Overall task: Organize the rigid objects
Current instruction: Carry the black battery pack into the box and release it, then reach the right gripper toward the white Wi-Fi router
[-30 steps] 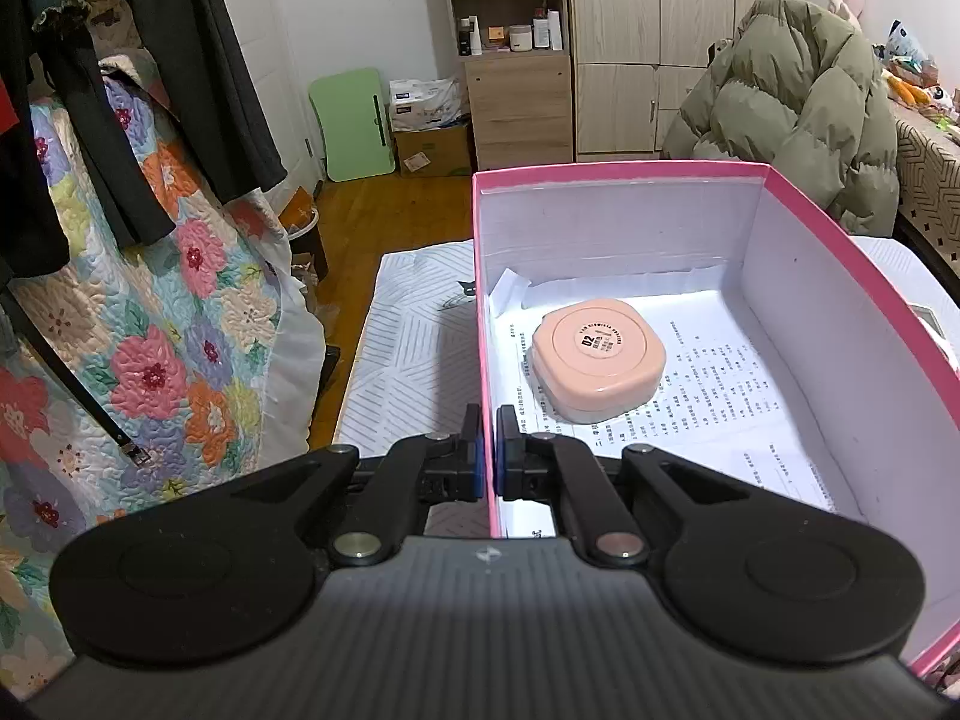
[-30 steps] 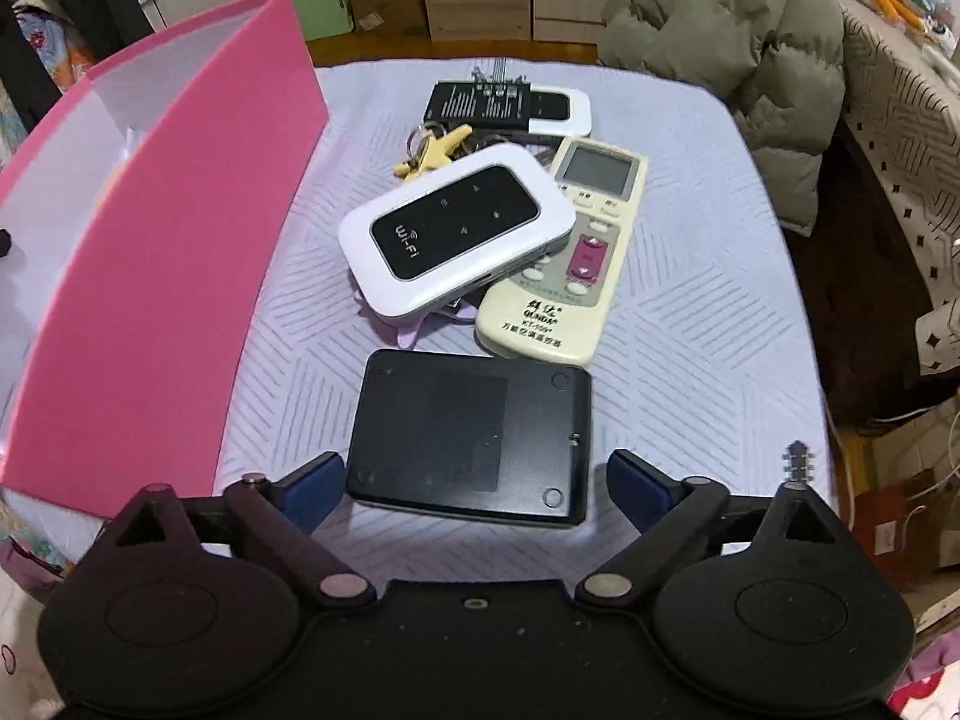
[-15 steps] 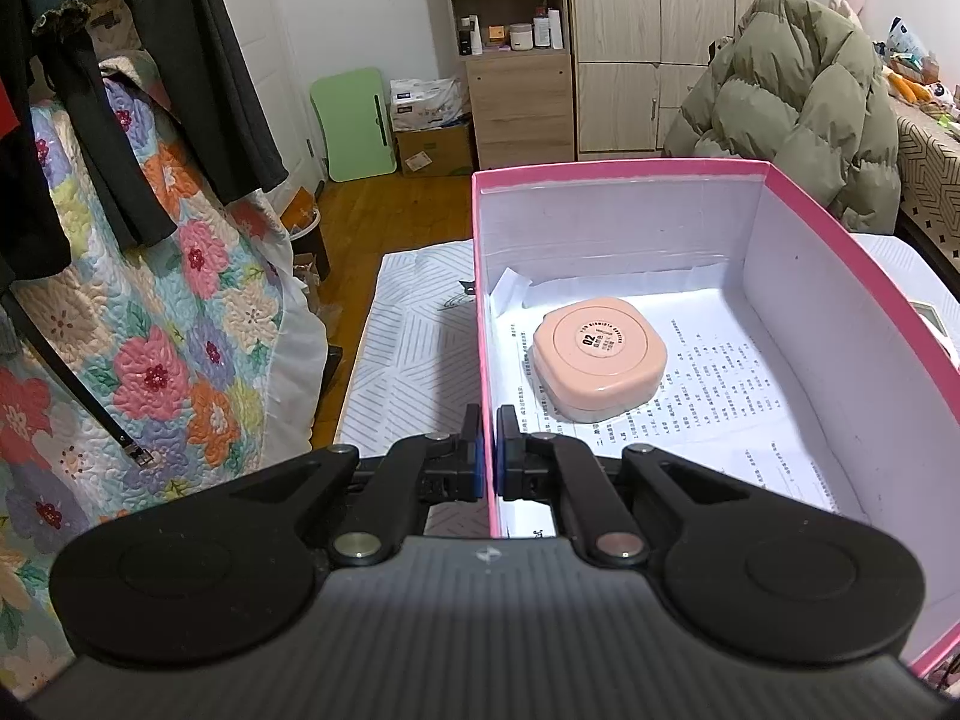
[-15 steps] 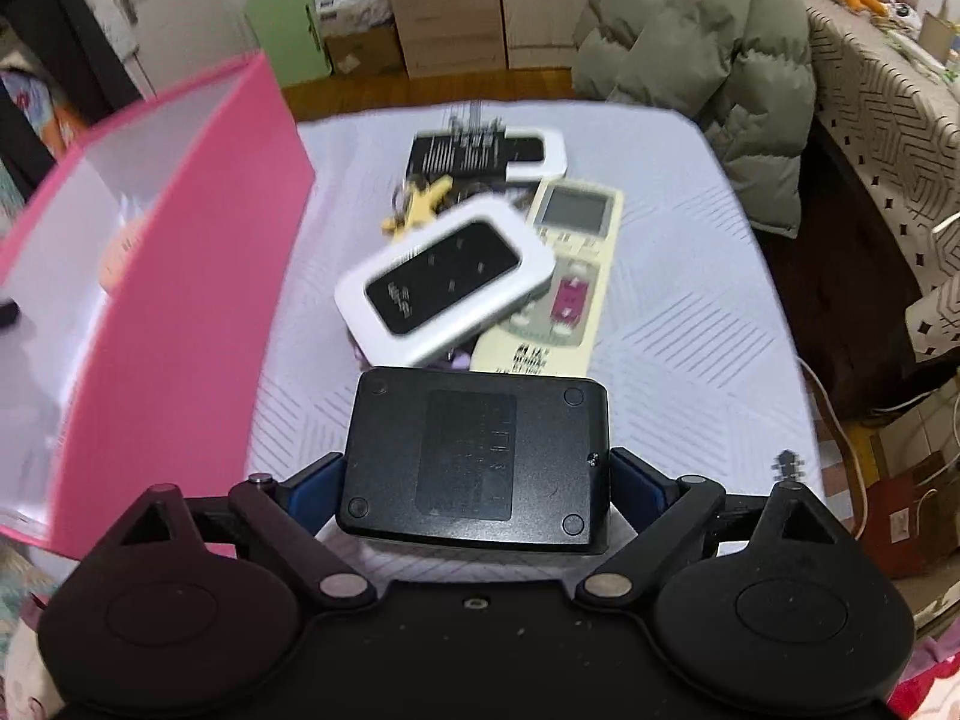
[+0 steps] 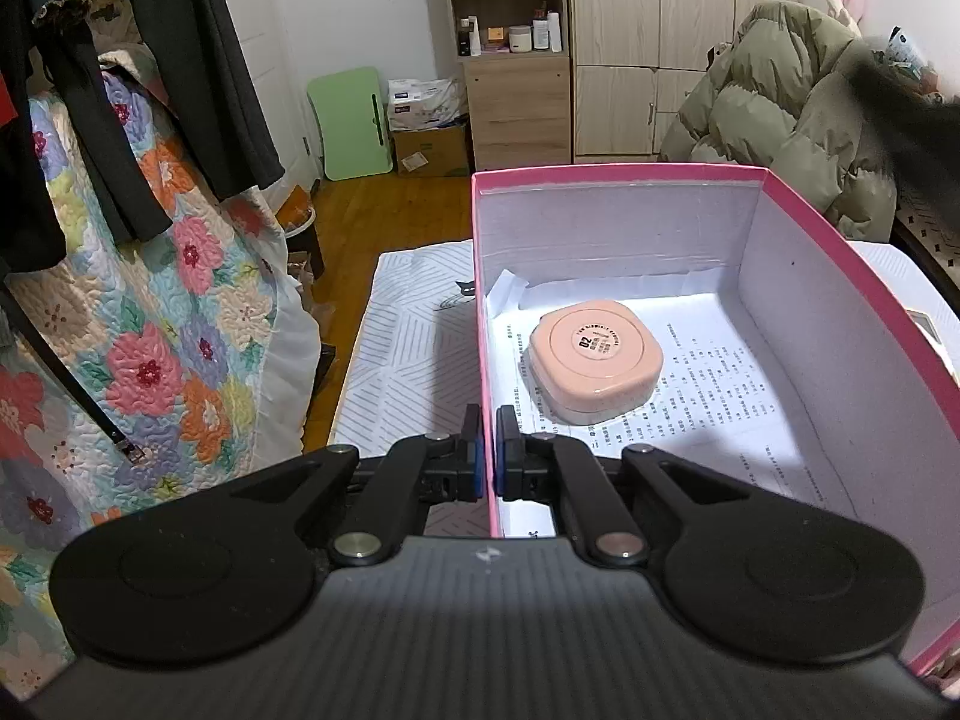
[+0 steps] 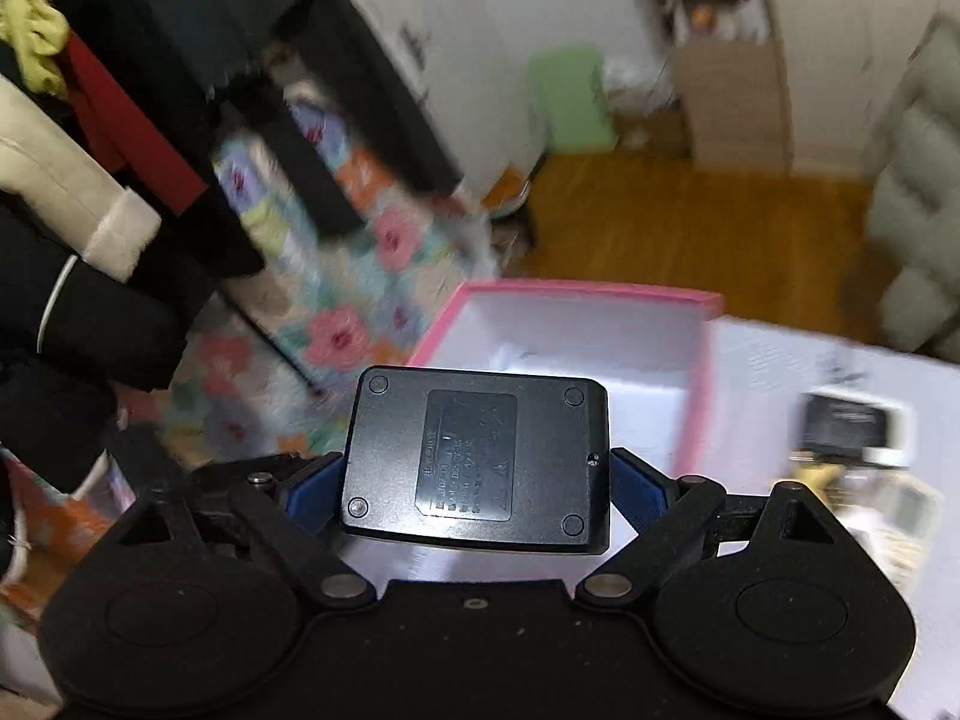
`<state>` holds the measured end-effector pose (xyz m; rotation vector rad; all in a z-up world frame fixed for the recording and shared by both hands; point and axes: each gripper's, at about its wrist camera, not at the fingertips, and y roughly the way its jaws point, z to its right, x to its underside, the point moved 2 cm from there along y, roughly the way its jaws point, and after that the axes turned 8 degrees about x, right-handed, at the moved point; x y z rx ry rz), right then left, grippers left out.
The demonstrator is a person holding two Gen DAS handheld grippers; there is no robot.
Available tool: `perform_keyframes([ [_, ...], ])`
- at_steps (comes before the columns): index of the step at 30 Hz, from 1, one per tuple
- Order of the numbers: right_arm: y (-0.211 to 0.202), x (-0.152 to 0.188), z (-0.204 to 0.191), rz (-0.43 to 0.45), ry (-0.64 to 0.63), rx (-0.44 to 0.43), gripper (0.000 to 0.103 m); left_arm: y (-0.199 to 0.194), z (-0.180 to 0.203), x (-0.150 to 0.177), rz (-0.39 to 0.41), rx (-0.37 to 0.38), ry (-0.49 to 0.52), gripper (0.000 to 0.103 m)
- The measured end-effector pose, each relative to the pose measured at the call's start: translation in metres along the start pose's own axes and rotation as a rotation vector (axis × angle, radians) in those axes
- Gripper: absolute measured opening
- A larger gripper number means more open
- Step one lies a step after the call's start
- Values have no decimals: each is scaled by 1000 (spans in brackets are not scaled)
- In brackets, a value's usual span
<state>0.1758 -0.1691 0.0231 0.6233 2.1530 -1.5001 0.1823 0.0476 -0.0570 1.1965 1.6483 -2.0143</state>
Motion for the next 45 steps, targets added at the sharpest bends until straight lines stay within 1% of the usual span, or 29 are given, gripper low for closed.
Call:
perform_keyframes([
  [2, 41, -13, -3, -72, 36, 10, 94, 0, 0, 0, -1, -2, 2, 3],
  [4, 83, -22, 1, -143, 77, 56, 94, 1, 1, 0, -1, -3, 2, 3],
  [6, 120, -29, 8, -199, 117, 79, 94, 1, 0, 0, -1, 0, 1, 3],
  [8, 142, -27, 14, -242, 164, 88, 94, 1, 1, 0, -3, 2, 1, 3],
  [11, 165, -26, 14, -271, 215, 111, 94, 2, 1, -1, -5, 3, 4, 3],
  [15, 175, -21, 16, -287, 260, 115, 95, 1, 2, 0, -4, 6, 4, 3],
  [18, 163, -19, 19, -274, 306, 67, 95, 1, 1, 0, -5, 10, -1, 3],
  [21, 139, -21, 22, -241, 306, 43, 95, 1, 1, -1, -5, 10, -1, 3],
  [23, 110, -20, 20, -201, 273, 32, 95, 1, 1, -1, -5, 10, -1, 3],
  [25, 84, -20, 18, -168, 249, -14, 94, 1, 1, -1, -4, 10, -1, 3],
  [29, 14, -3, 24, -85, 217, -61, 94, 2, -1, -2, -3, 16, -9, 3],
  [31, -13, 8, 33, -46, 211, -68, 94, 2, 0, -2, -4, 14, -6, 3],
  [34, -37, 25, 51, -6, 222, -12, 94, 2, 1, -2, -4, 13, -6, 3],
  [38, -54, 58, 84, 35, 228, 131, 94, 2, 0, -2, -4, 11, -3, 3],
  [42, -42, 88, 120, 18, 273, 271, 94, 2, 0, -2, -4, 11, -4, 3],
  [44, -38, 103, 138, 12, 301, 329, 94, 2, 0, -2, -3, 13, -6, 3],
  [45, -35, 108, 144, 9, 316, 343, 93, 1, 0, -3, -2, 14, -7, 3],
])
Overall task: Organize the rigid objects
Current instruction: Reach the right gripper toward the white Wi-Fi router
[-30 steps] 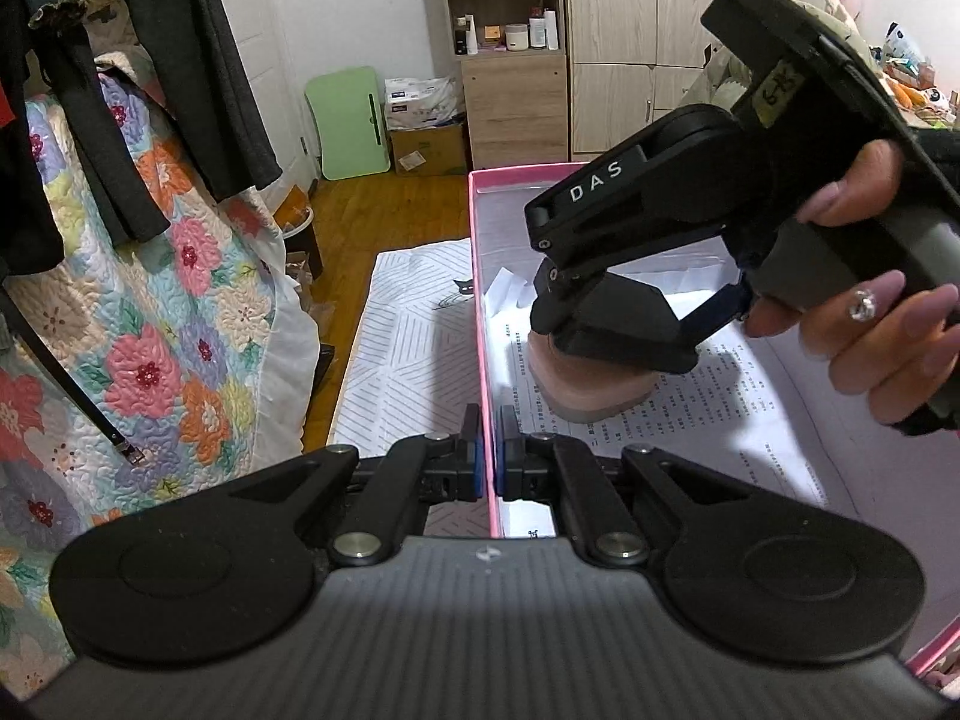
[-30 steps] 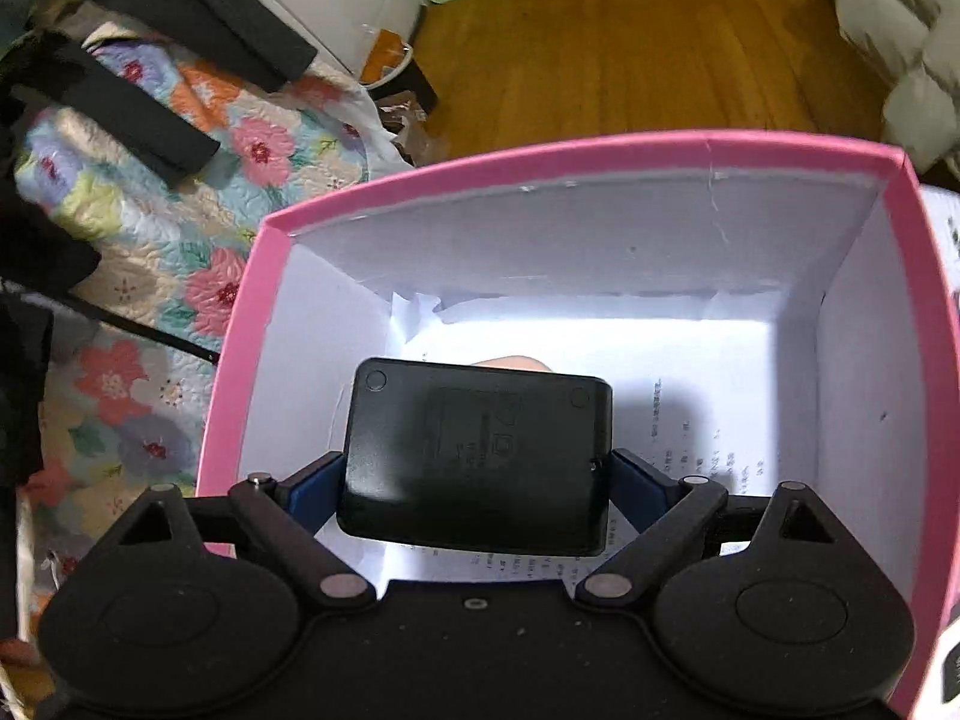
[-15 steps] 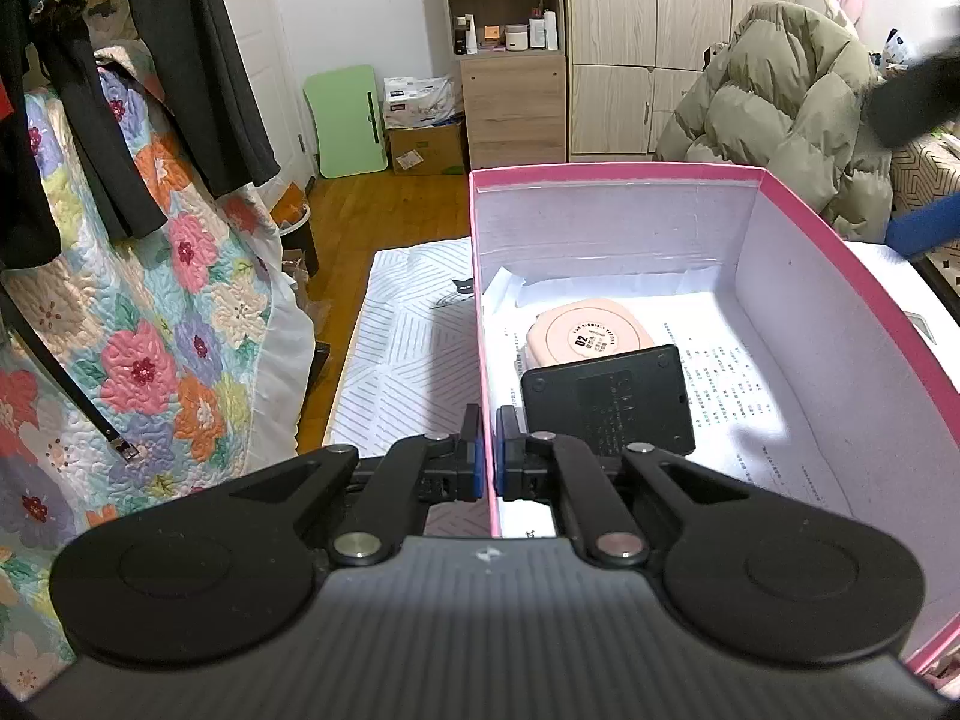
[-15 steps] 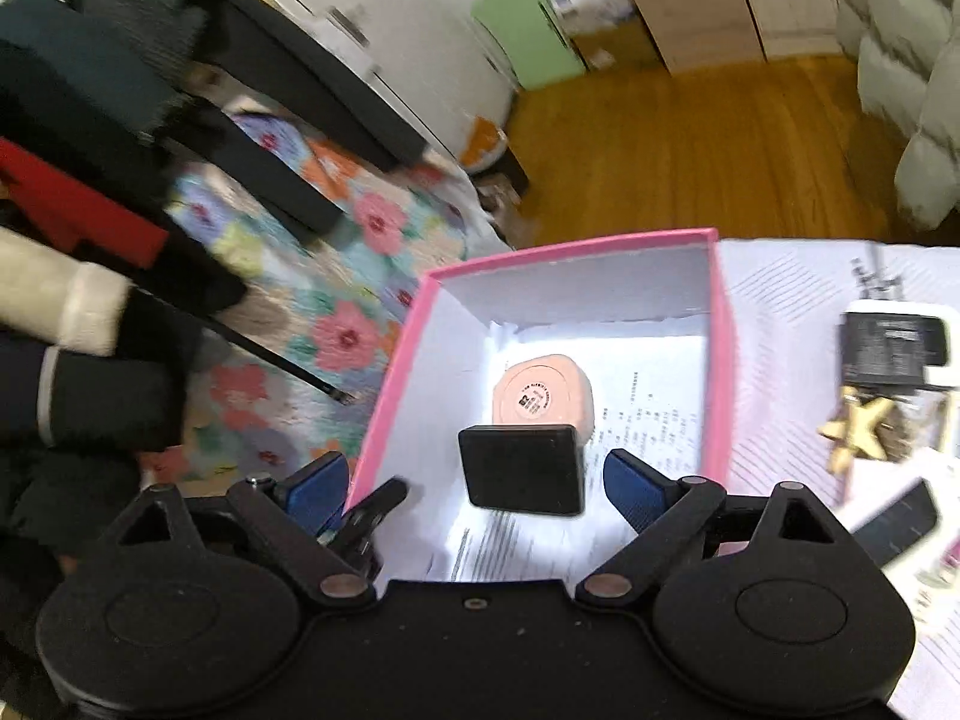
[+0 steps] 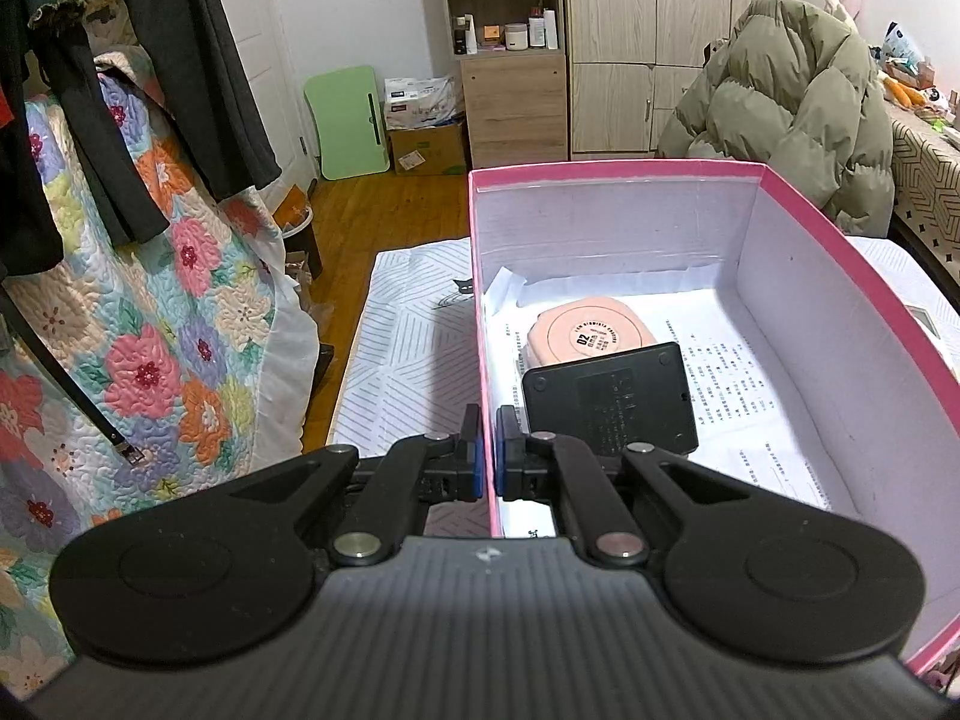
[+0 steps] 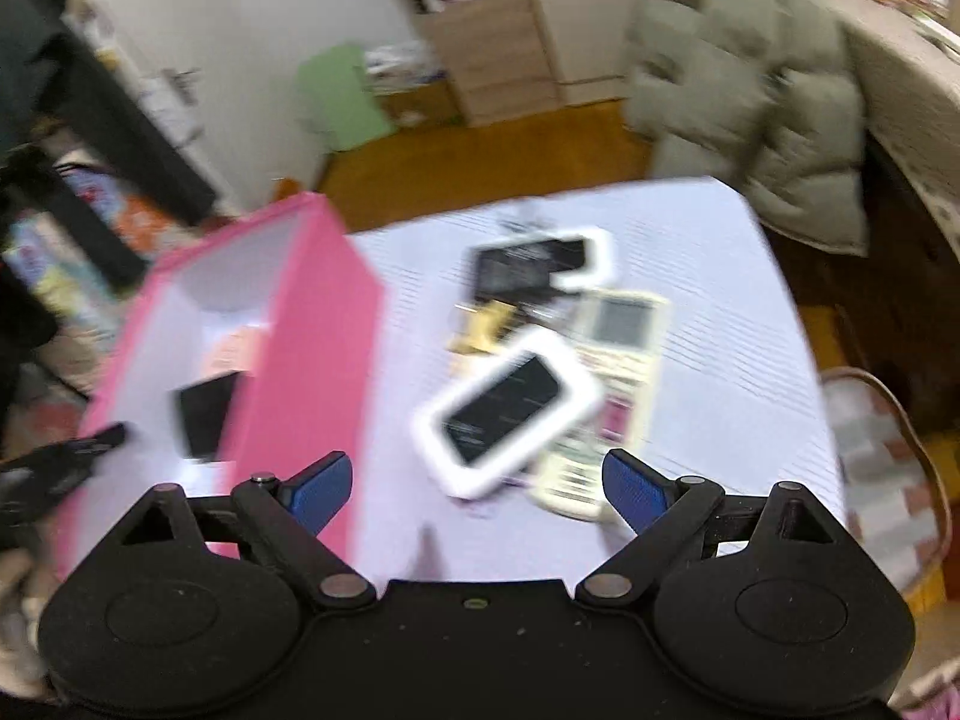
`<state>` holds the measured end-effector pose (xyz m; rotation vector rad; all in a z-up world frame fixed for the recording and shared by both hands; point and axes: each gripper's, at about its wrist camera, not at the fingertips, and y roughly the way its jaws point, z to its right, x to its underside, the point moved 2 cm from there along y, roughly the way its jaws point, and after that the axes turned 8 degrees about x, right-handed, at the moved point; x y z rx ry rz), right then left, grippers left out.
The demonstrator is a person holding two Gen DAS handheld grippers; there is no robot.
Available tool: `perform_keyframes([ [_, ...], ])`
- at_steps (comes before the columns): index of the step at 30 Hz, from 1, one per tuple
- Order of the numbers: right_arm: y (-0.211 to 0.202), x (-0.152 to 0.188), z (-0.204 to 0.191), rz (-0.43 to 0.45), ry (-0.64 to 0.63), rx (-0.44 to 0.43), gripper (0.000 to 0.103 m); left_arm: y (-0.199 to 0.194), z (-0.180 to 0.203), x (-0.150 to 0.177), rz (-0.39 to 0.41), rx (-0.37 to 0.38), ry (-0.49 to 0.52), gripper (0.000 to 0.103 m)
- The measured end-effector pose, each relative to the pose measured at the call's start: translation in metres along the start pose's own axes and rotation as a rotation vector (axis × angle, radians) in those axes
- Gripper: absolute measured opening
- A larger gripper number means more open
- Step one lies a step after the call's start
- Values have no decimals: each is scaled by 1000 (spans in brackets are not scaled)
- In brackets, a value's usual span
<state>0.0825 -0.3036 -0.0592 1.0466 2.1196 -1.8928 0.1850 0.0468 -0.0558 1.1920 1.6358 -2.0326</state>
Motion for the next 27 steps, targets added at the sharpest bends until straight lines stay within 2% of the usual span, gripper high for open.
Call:
perform_keyframes([
  [4, 20, 4, 13, -27, 52, -14, 93, -2, -3, -2, 1, 2, -2, 3],
  [12, 58, -5, -11, -58, 75, -41, 93, 0, -5, 0, -5, -13, 19, 3],
  [18, 78, -17, -39, -59, 20, 108, 96, 0, -4, 1, -5, -12, 20, 3],
  [23, 90, -7, -61, 28, -113, 279, 95, -2, -3, 1, 6, -13, 15, 3],
  [24, 89, -5, -62, 48, -121, 286, 91, -2, -3, 1, 5, -17, 19, 3],
  [25, 87, -3, -63, 64, -133, 289, 83, -2, -3, 1, 4, -18, 20, 3],
  [27, 84, 0, -62, 78, -158, 290, 79, -3, -4, 1, -2, -18, 23, 3],
])
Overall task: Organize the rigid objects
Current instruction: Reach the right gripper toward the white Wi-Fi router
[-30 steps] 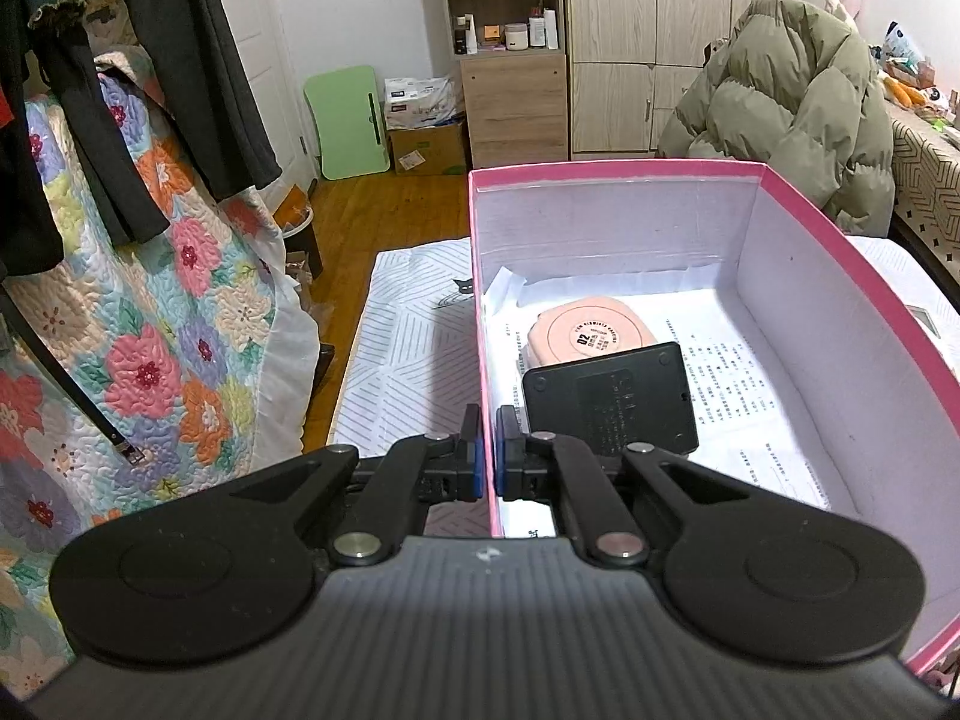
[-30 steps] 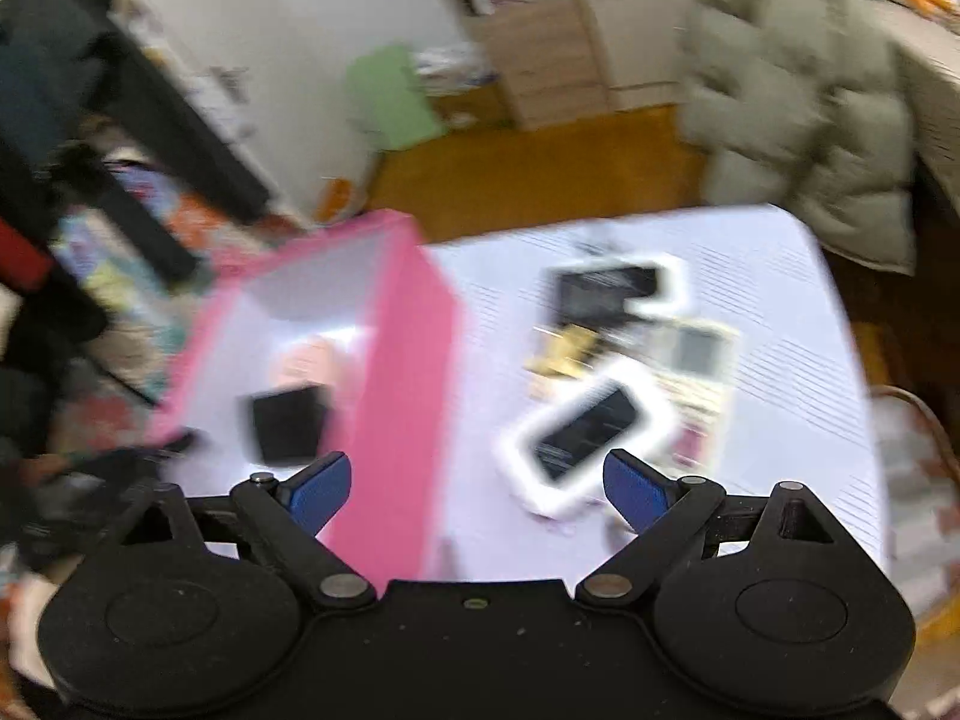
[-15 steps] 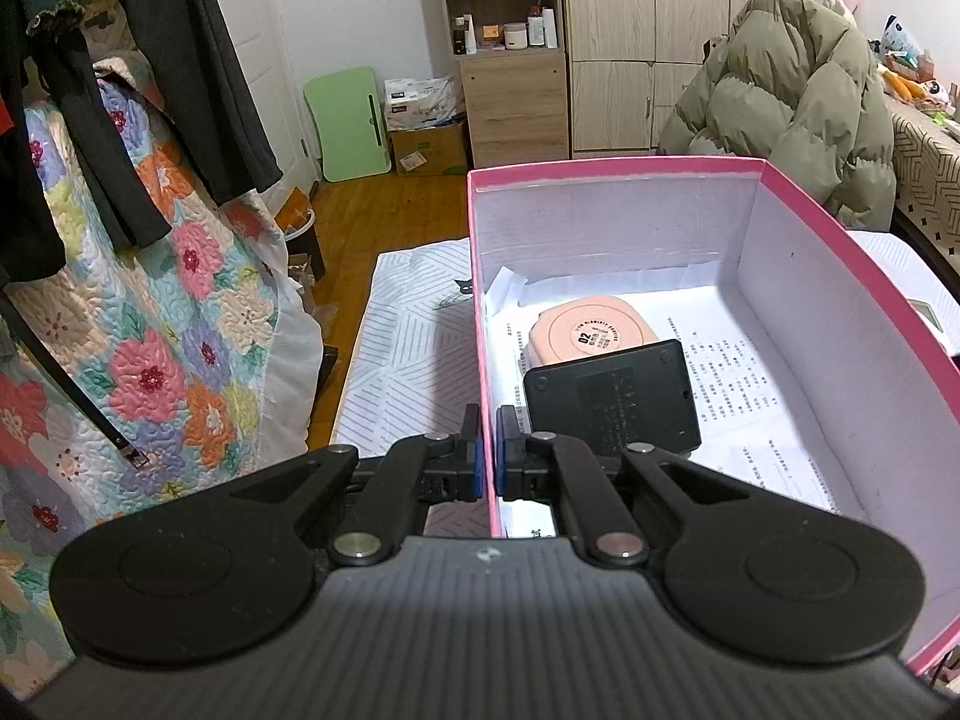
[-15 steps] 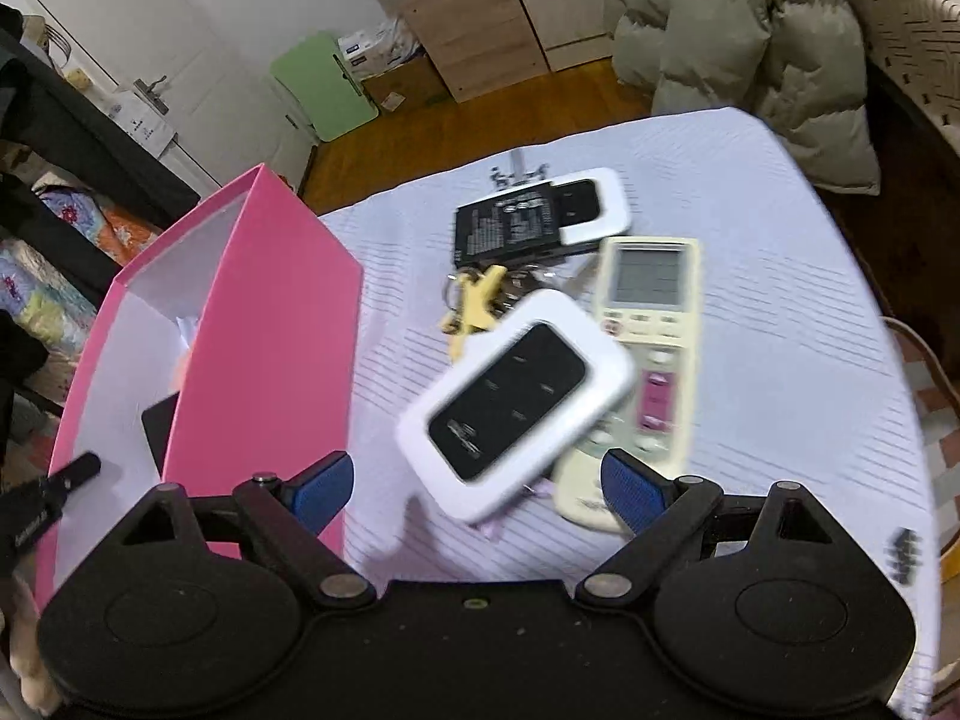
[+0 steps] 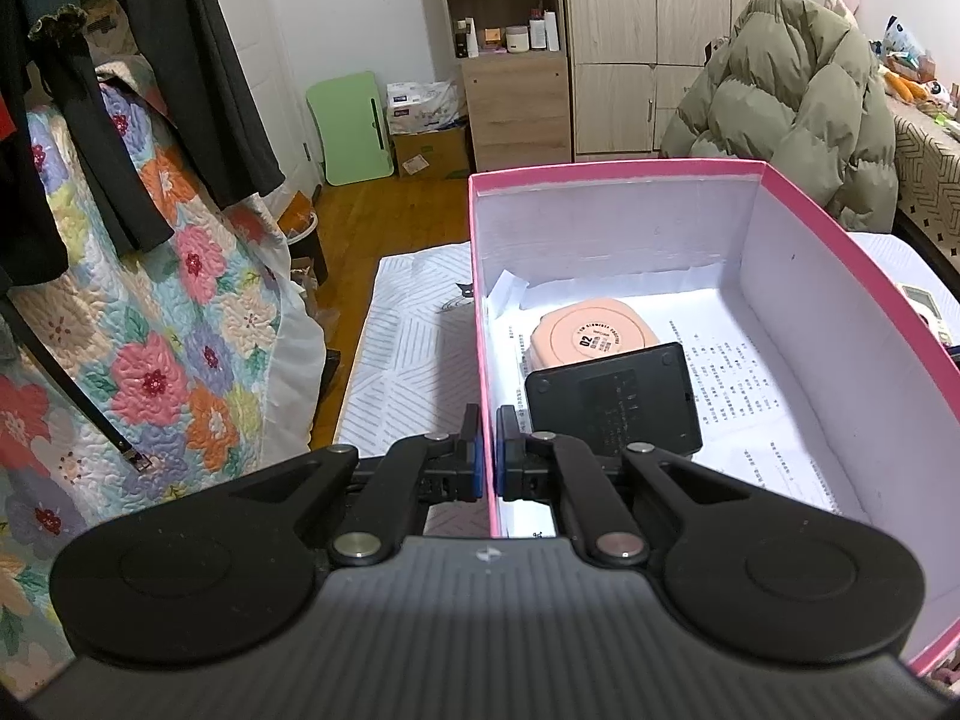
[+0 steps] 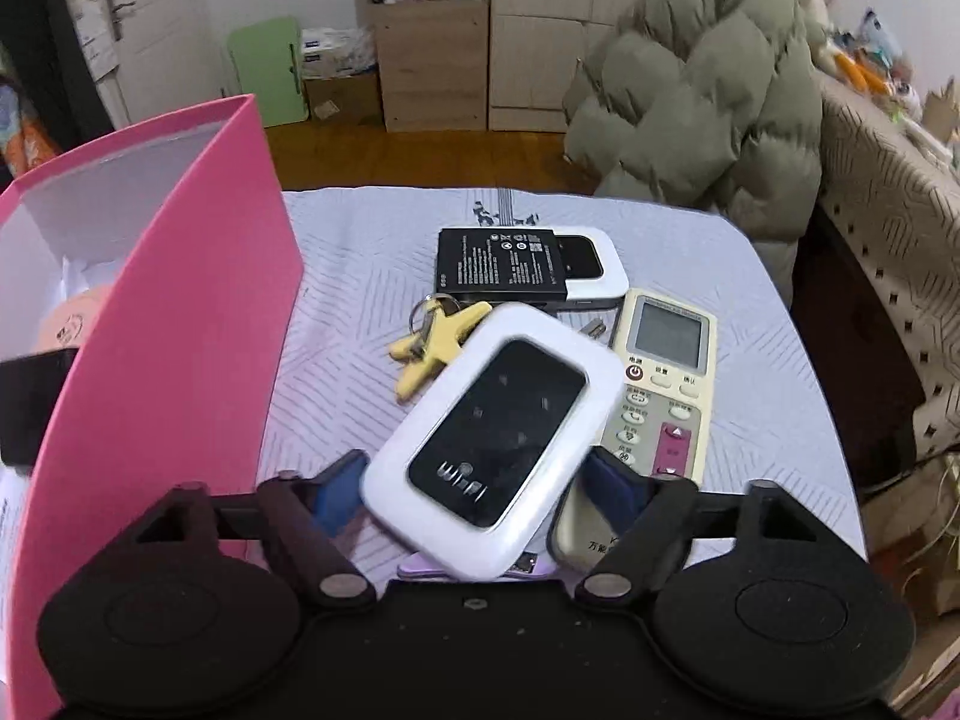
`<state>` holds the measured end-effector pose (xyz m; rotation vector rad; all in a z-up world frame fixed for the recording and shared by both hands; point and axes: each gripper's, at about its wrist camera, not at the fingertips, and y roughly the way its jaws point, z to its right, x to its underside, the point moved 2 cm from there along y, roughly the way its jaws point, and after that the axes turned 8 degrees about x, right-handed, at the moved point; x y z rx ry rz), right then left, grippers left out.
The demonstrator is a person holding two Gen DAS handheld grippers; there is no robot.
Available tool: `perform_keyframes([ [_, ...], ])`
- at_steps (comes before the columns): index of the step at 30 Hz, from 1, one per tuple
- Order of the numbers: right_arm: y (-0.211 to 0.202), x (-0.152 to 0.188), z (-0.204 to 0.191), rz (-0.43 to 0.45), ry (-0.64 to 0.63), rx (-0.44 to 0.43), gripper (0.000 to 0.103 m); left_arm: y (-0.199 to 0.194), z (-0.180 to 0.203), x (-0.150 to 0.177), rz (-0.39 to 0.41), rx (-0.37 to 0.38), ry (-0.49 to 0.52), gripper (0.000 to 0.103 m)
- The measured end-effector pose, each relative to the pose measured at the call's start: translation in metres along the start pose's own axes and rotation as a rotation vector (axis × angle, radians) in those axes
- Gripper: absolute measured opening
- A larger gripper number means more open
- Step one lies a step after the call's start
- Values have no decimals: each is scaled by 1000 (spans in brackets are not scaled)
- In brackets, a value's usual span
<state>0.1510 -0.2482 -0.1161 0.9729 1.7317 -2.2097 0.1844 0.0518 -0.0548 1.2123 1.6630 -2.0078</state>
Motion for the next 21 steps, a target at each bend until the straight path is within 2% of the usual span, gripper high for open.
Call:
perform_keyframes([
  [4, -6, 5, 7, -5, -21, -26, 76, 1, 2, -2, -16, -9, 10, 3],
  [9, -11, 8, 10, -27, -44, -64, 75, 6, 4, -11, -122, 0, 22, 4],
  [15, -10, 8, 4, -44, -120, -49, 75, 4, -5, -30, -259, 68, 44, 4],
  [21, -3, 0, 0, -46, -121, 4, 78, 3, -6, -37, -341, 89, 26, 4],
])
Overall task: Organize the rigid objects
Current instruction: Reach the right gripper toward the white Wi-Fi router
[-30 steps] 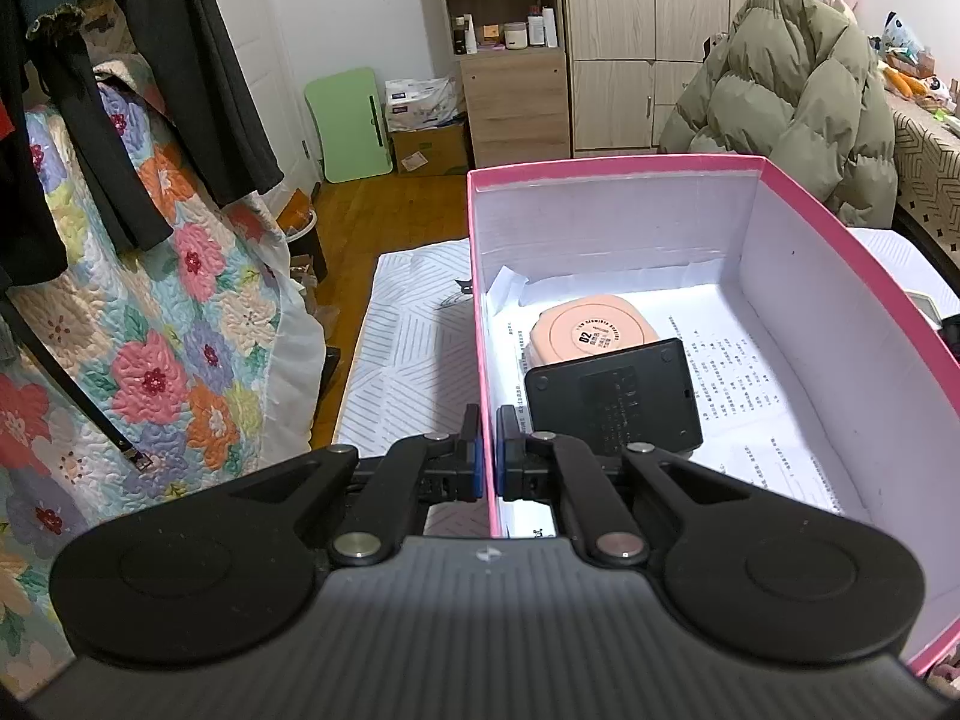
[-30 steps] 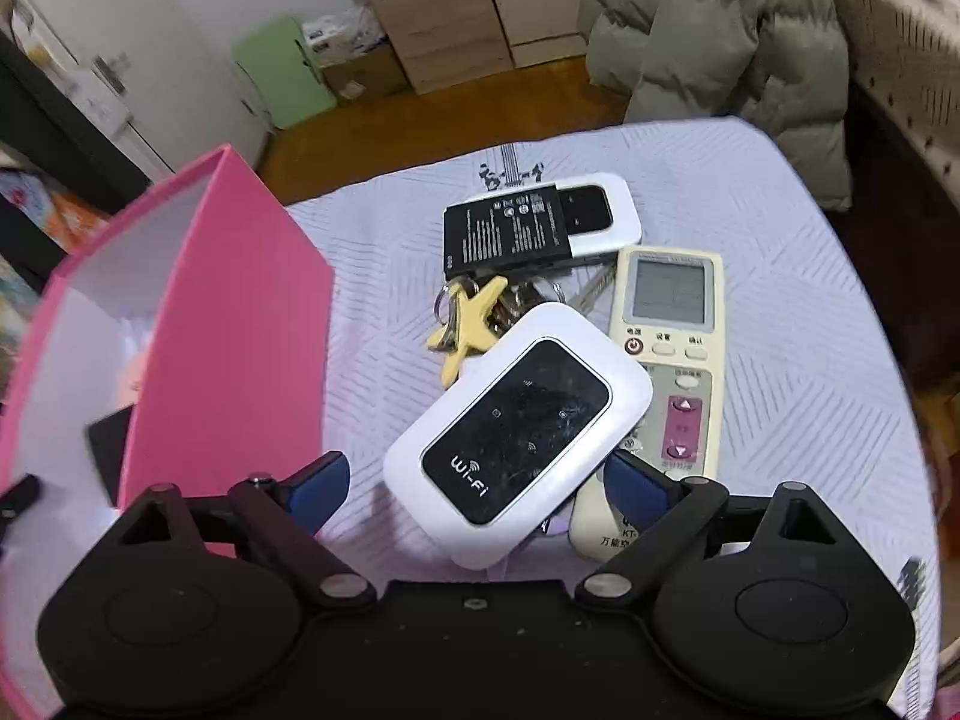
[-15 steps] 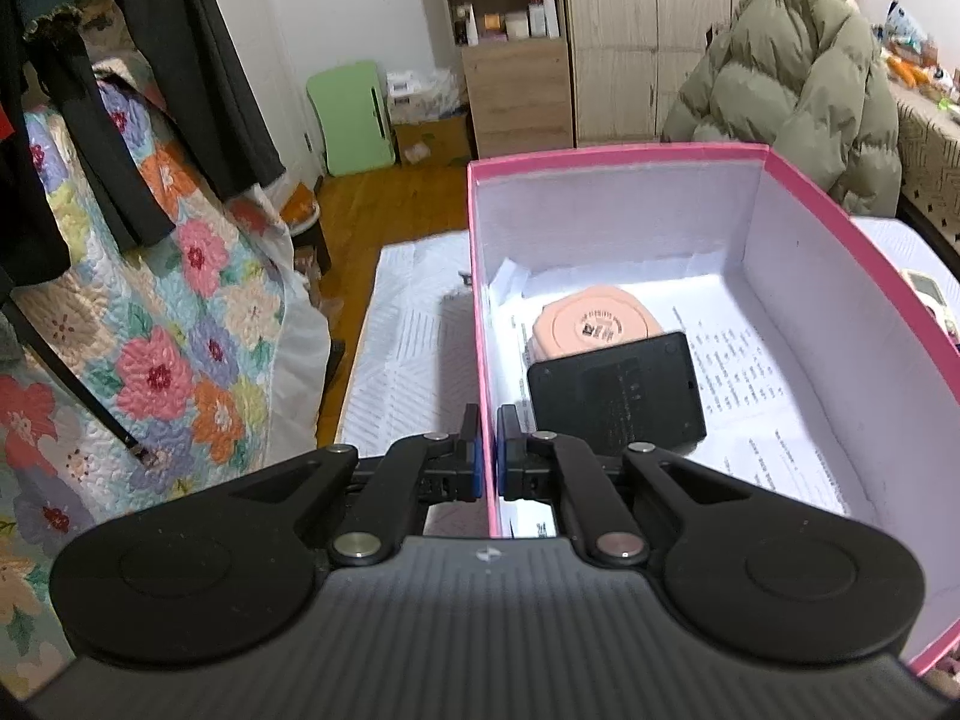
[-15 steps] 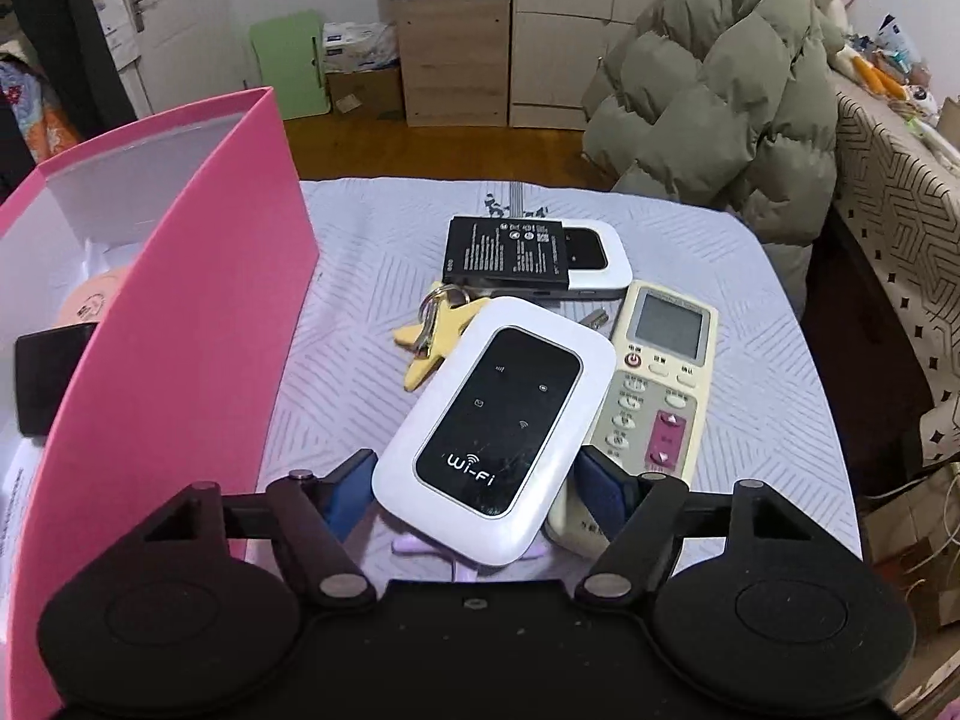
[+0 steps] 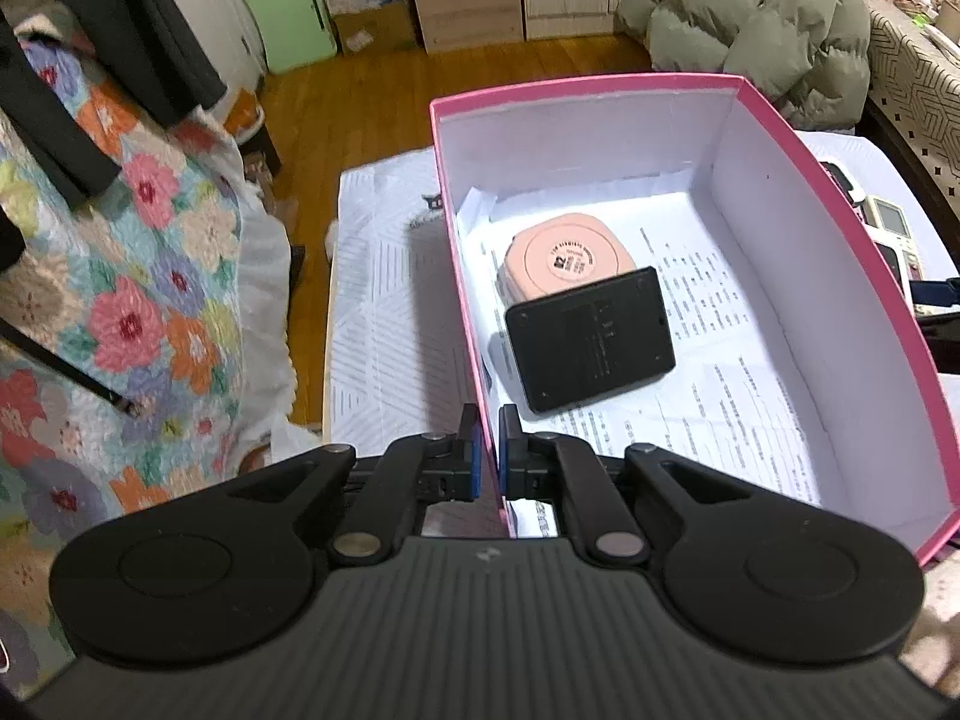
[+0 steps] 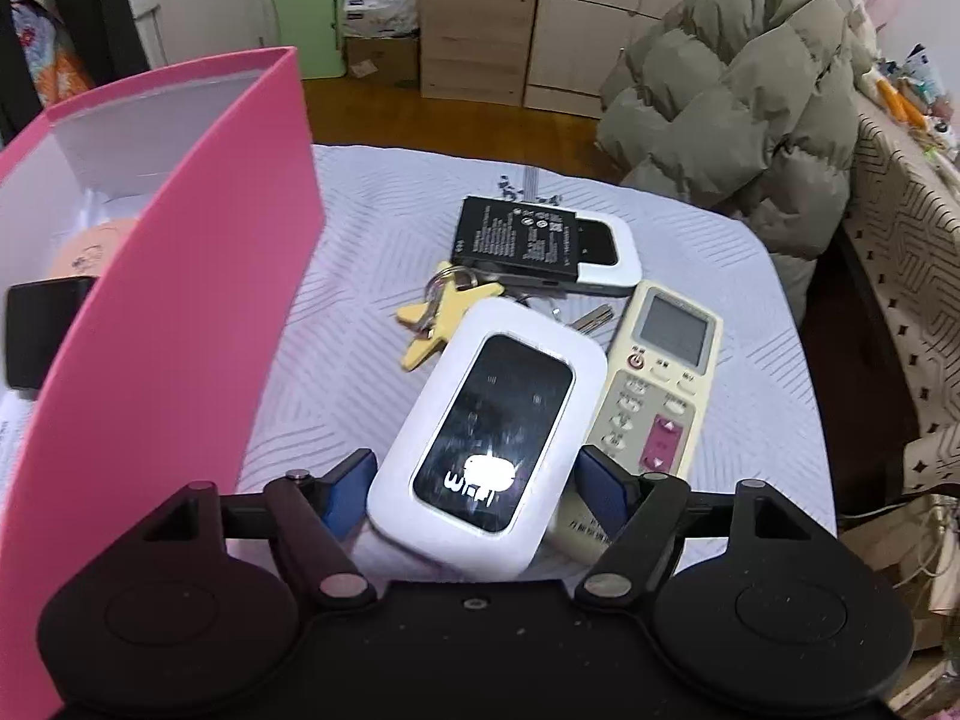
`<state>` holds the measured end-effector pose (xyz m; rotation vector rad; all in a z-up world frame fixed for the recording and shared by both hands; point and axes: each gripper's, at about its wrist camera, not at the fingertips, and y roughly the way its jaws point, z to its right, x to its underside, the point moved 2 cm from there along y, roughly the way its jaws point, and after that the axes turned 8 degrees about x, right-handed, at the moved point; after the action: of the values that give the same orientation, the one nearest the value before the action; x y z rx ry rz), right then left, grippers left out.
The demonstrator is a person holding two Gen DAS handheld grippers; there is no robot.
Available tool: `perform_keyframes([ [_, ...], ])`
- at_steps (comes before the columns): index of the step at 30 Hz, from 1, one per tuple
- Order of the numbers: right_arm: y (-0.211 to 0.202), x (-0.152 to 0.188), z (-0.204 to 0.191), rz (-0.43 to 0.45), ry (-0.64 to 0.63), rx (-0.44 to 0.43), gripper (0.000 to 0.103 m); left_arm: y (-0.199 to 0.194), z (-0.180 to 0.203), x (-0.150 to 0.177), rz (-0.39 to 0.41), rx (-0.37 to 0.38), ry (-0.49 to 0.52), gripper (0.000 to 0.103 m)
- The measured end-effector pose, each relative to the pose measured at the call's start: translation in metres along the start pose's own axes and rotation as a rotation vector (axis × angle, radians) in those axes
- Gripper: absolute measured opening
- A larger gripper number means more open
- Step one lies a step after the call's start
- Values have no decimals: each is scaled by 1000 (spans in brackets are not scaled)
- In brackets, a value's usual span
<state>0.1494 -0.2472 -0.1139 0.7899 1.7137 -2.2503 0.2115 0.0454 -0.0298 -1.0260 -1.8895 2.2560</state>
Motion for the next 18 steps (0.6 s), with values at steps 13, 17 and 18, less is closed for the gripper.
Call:
perform_keyframes([
  [13, -25, 5, 15, 92, 59, -64, 69, -3, 4, 0, -71, 5, -20, 4],
  [17, -27, 4, 20, 81, 67, -115, 69, -4, 5, 1, -60, -7, -14, 4],
  [18, -27, 5, 21, 79, 76, -119, 69, -4, 4, 1, -57, -3, -18, 4],
])
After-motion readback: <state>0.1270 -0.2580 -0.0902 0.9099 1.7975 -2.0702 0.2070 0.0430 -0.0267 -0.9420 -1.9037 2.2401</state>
